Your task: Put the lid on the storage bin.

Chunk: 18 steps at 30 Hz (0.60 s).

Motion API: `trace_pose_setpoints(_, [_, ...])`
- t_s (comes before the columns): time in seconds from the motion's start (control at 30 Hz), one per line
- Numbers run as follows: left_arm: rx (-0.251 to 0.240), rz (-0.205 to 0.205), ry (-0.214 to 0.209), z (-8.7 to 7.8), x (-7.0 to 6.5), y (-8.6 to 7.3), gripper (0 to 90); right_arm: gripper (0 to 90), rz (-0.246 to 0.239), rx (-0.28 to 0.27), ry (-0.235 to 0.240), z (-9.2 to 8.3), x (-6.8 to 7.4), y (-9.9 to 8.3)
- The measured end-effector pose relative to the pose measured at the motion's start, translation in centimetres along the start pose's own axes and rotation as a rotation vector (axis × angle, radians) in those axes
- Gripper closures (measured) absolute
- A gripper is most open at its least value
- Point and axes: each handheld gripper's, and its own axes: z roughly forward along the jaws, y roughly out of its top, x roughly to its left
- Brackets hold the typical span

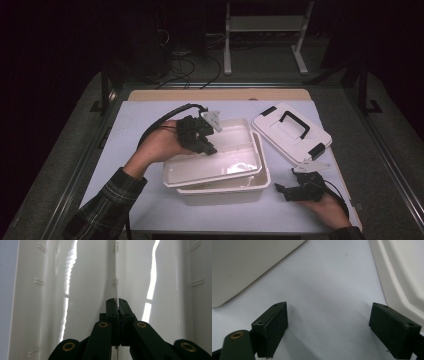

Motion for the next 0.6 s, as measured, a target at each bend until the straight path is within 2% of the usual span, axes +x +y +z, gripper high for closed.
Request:
trace_pose_setpoints(0.4, [-0.014, 0.025, -0.028, 1.6, -0.4, 1.6, 88.7, 14.9, 0.001, 0.0, 0.001, 0.0, 0.0, 0.0])
trace_pose_setpoints(0.6, [-0.016, 0.026, -0.034, 2.4, -0.3, 1.8, 88.7, 14.9, 0.002, 0.0, 0.001, 0.0, 0.0, 0.0])
